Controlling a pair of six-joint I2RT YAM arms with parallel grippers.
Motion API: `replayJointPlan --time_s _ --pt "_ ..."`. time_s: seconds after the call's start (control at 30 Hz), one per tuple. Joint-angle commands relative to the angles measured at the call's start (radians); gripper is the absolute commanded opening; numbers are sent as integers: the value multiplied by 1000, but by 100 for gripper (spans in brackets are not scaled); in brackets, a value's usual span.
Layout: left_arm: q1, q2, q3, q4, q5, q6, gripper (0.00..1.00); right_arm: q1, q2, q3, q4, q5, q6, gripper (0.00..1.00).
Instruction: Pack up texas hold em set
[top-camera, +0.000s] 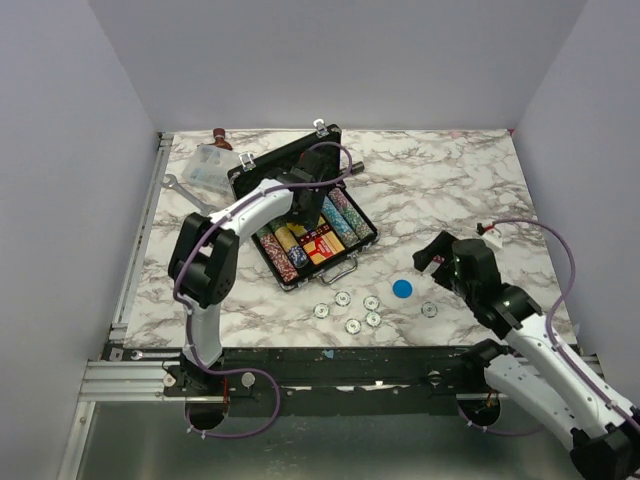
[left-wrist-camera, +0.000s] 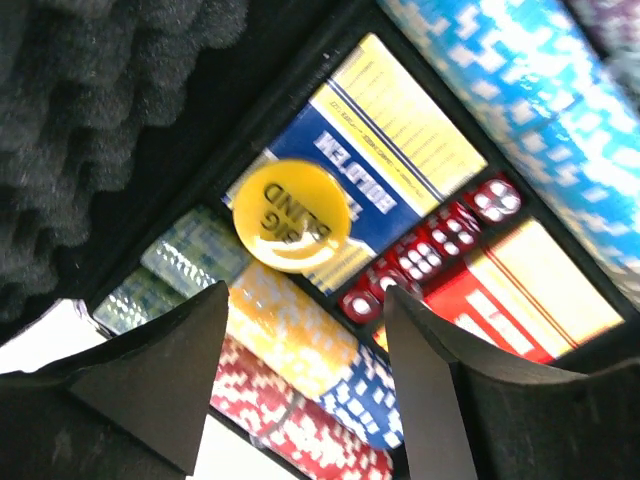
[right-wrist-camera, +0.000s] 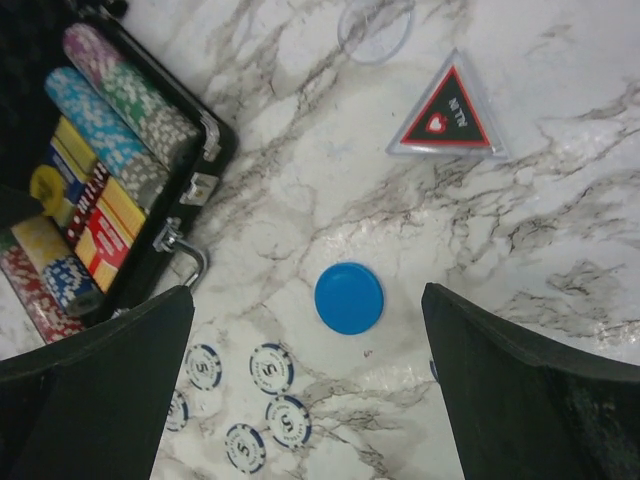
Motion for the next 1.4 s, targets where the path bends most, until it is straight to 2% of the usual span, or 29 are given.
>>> replayJointPlan --time_s 0.0,0.13,0.23,0.33,0.5,0.6,0.83,1.0,1.37 --pt "-12 -156 -2 -55 181 -29 68 -2 134 27 -18 -127 -33 100" --pt "-13 -273 -13 -33 380 -37 76 0 316 58 -31 -195 -61 100" --pt "-14 -342 -9 -12 468 -36 79 7 398 60 -15 -197 -65 100" --pt "-20 -402 -31 7 513 -22 82 49 484 102 -54 -156 -53 100" --pt "-34 -466 -105 35 549 -15 83 190 643 209 -173 -37 7 100" --pt "-53 -484 -107 45 565 -16 83 213 734 256 -226 10 55 100" --pt "-55 -505 -103 41 618 -27 82 213 734 244 -209 46 66 96" --pt "-71 -527 -106 43 622 -18 82 213 745 227 -144 52 50 85" --pt "-84 -515 -105 37 606 -7 82 213 840 251 -100 57 55 83"
